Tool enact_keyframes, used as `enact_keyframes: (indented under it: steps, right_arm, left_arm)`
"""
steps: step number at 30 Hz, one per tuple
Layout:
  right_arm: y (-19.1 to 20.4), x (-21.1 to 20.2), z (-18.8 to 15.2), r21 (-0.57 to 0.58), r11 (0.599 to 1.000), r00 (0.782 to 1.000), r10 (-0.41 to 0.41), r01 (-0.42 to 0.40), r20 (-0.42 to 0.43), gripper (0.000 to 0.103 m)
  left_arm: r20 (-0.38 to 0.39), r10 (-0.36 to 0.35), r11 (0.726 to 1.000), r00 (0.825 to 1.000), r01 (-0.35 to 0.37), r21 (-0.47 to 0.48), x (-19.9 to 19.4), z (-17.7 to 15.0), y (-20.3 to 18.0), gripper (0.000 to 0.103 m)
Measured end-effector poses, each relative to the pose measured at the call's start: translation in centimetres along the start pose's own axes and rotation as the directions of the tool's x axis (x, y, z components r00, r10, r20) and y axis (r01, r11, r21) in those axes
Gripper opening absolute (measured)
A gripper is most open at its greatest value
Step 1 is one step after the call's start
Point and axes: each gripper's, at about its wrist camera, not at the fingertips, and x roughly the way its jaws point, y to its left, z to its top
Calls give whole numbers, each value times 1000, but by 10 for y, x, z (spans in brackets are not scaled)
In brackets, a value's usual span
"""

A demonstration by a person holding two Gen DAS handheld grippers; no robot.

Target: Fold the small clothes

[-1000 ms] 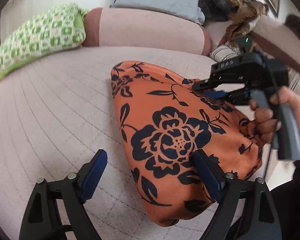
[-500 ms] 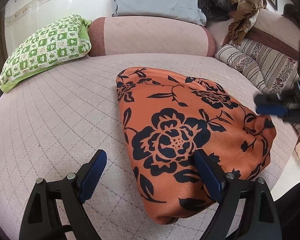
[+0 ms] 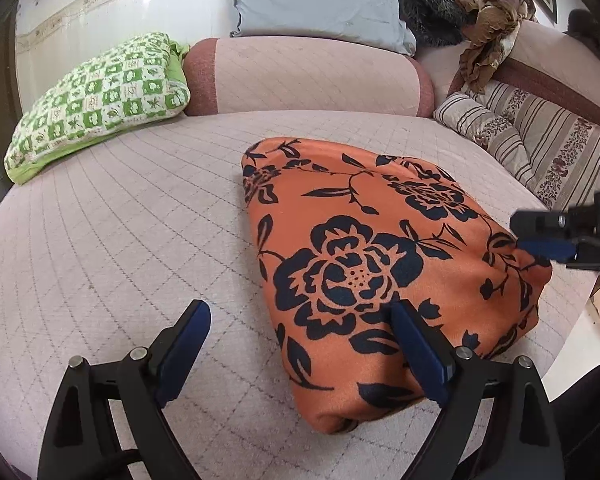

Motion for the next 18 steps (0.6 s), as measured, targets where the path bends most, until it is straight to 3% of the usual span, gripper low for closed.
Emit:
enact_keyframes:
  steps: [7,18]
  right_arm:
    - [2,-17,3,44,999,997,19,-23,80,60]
    - [2,-16,2,61,998,995,0,-7,102,60]
  left_arm:
    - [25,49,999,998,-49,6,-13,-1,1,92]
    - [44,72,997,996,-72,7,-21,0,5,92]
